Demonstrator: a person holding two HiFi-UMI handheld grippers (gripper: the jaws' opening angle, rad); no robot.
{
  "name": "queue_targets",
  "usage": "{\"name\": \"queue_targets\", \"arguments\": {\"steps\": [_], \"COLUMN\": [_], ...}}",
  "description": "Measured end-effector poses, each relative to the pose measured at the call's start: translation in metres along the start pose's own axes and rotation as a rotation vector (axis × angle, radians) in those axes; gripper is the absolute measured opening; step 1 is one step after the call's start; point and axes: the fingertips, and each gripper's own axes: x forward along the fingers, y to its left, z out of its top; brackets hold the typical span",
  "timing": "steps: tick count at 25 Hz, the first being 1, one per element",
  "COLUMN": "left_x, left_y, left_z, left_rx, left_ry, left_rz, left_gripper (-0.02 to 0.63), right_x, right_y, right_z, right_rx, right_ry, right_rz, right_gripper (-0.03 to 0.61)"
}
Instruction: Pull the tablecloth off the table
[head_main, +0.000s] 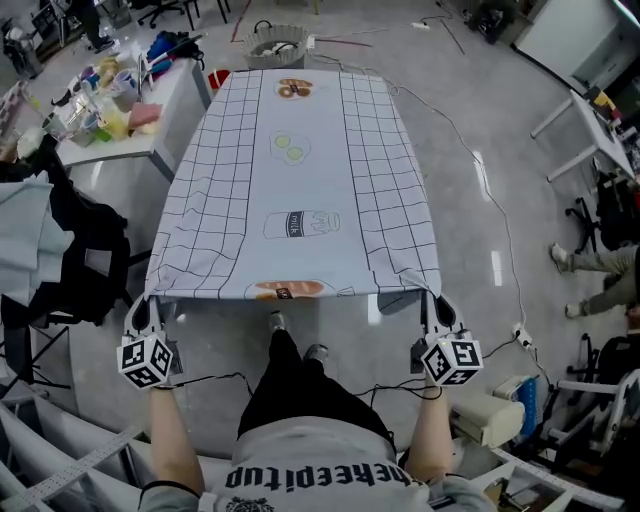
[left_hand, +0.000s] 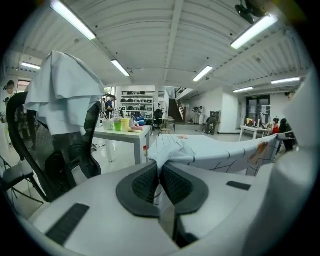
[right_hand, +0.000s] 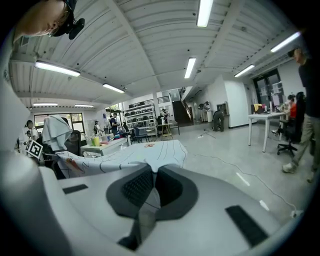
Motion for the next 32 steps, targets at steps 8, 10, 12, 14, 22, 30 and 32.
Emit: {"name": "queue_targets", "arguments": {"steps": [8, 10, 12, 14, 22, 30, 32], "left_x": [0.007, 0.020, 0.034, 0.050, 0.116, 0.179, 0.202], "left_y": [0.000, -0.001, -0.002, -0.004, -0.011, -0.018, -0.020], "left_z": [0.045, 0.059, 0.073, 0.088, 0.152, 0.191, 0.205], "left_rx": [0.002, 0.008, 0.016, 0.027, 0.076, 0.115, 0.124], "left_ry": [-0.047, -0.057, -0.069, -0.081, -0.115, -0.131, -0.132], "left_rz": [0.014, 0.013, 0.008, -0.002, -0.059, -0.108, -0.122], "left_gripper": [0.016, 0.017, 0.017, 0.017, 0.017, 0.017, 0.017], "right_x": [0.009, 0.020, 0.033, 0.047, 0.106, 0.155, 0.174], "right_y": [0.001, 0.000, -0.002, -0.005, -0.017, -0.028, -0.033], "right_z": [0.039, 0.051, 0.063, 0.076, 0.133, 0.171, 0.183], "right_rx": [-0.043, -0.059, -0.077, -0.097, -0.142, -0.133, -0.134], "right_ry": [-0.020, -0.031, -0.045, -0.057, -0.102, -0.140, -0.141], "right_rz": [0.024, 0.023, 0.023, 0.024, 0.002, -0.057, -0.075], "right_gripper": [0.009, 0.009, 0.009, 0.009, 0.009, 0.009, 0.009]}}
